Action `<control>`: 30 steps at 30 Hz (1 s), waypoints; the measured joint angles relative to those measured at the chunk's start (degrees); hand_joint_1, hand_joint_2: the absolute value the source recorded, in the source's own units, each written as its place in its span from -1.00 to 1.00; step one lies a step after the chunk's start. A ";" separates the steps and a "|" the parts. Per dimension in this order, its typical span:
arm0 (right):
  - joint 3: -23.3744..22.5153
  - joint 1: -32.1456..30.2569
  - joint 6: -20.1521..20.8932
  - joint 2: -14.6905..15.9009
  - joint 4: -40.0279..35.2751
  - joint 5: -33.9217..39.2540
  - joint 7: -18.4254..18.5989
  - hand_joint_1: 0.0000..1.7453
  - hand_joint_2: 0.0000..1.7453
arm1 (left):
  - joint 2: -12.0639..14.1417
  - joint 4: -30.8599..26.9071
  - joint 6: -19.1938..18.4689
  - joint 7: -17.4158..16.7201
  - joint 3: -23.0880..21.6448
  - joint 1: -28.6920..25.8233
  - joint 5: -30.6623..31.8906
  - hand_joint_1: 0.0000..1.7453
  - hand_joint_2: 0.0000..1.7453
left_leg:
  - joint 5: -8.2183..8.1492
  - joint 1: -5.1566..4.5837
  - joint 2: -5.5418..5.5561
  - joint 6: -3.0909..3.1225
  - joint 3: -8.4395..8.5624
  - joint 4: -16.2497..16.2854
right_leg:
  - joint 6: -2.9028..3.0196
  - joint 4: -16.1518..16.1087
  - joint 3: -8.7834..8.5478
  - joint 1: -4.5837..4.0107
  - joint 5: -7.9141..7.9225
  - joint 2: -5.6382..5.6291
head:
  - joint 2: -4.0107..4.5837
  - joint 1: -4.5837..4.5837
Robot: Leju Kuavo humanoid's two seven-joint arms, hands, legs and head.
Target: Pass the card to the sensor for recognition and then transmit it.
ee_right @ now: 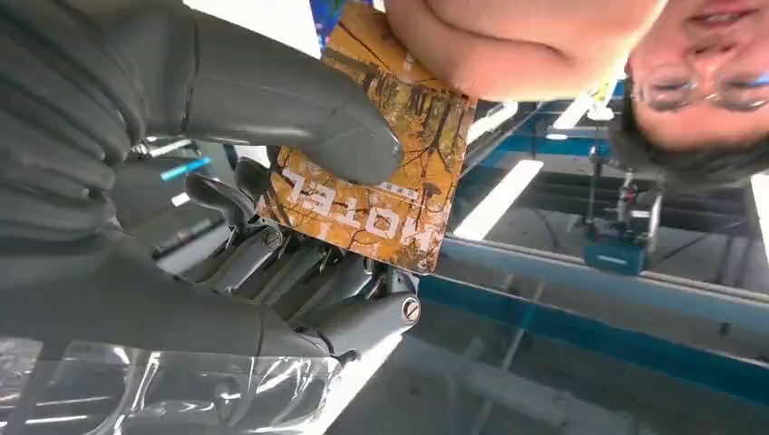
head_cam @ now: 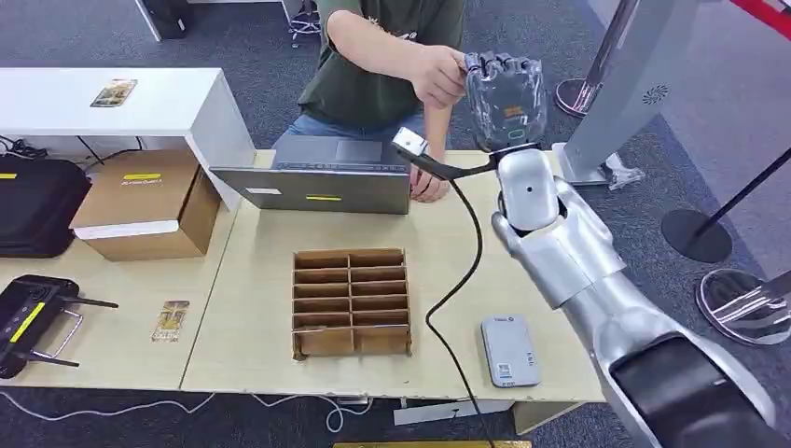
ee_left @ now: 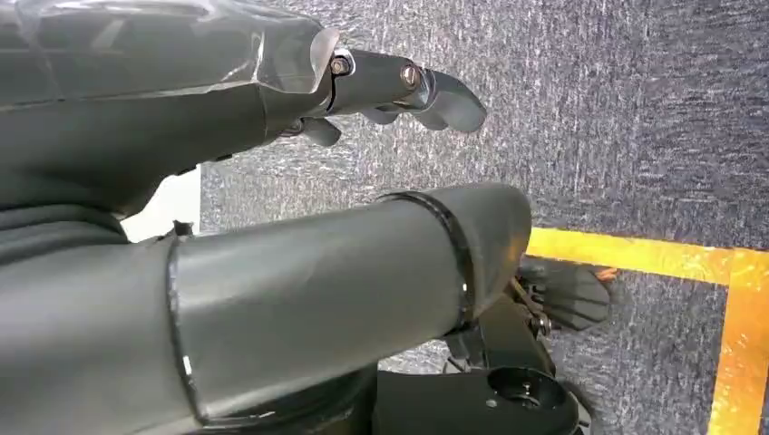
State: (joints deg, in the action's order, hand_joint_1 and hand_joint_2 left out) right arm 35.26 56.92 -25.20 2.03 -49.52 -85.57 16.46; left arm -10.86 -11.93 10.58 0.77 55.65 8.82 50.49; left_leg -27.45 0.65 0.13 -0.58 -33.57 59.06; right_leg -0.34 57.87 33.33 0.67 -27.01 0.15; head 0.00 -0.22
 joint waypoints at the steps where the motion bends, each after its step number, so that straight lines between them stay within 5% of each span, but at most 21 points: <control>1: 0.71 0.44 0.00 -0.07 0.69 0.00 -0.04 1.00 1.00 | 0.00 0.00 0.00 0.00 -0.02 0.00 0.00 -1.00 -1.00 | 0.00 0.00 0.00 0.00 0.00 0.00 | 0.00 0.00 0.00 0.00 0.00 -0.02 | 0.00 0.00; 11: 3.95 1.93 -0.09 -1.01 4.39 0.00 -0.50 0.94 1.00 | -0.31 0.00 0.79 0.26 -0.22 0.17 -0.68 -1.00 -1.00 | 0.00 -0.01 0.05 0.00 -0.02 0.01 | 0.00 0.00 0.00 0.01 0.00 0.04 | 0.00 0.00; 12: 4.08 1.94 -0.09 -1.03 4.59 0.00 -0.52 0.16 1.00 | -0.42 0.00 0.98 0.28 -0.22 0.17 -0.77 -1.00 -1.00 | 0.00 -0.01 0.07 0.00 -0.02 0.01 | 0.00 0.00 -0.01 0.01 0.00 0.06 | 0.00 0.00; 13: 4.17 1.94 -0.09 -1.07 4.72 0.00 -0.52 0.16 1.00 | -0.50 0.00 1.07 0.37 -0.22 0.19 -0.76 -1.00 -1.00 | 0.00 -0.01 0.08 0.00 -0.03 0.01 | 0.00 0.00 -0.01 0.01 0.00 0.07 | 0.00 0.02; 14: 4.24 1.93 -0.09 -1.09 4.85 0.00 -0.52 -0.76 1.00 | -0.57 0.00 1.09 0.44 -0.22 0.21 -0.76 -1.00 -1.00 | 0.00 -0.01 0.09 0.00 -0.03 0.01 | 0.00 -0.01 0.00 0.01 0.00 0.08 | 0.00 -0.02; 15: 4.30 1.92 -0.11 -1.14 4.96 0.00 -0.57 -1.00 1.00 | -0.66 0.00 1.09 0.48 -0.22 0.21 -0.77 -1.00 -1.00 | 0.00 -0.01 0.08 0.00 -0.03 0.01 | 0.00 -0.01 0.00 0.01 0.00 0.06 | 0.00 0.00; 30: 4.35 0.82 -0.48 -1.14 4.74 0.00 0.20 -1.00 1.00 | -0.92 0.00 1.62 0.59 -0.22 0.24 -1.49 -1.00 -1.00 | 0.00 0.00 0.07 0.00 -0.01 0.01 | 0.00 -0.01 0.00 0.00 0.00 0.03 | 0.00 0.02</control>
State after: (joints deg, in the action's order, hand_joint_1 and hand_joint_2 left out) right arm 39.60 57.73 -25.68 0.90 -44.79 -85.57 16.66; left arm -11.78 -11.93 12.20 1.36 55.43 9.07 49.00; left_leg -27.45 0.65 0.20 -0.58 -33.58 59.07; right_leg -0.34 57.86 33.33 0.67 -27.01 0.18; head 0.00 -0.20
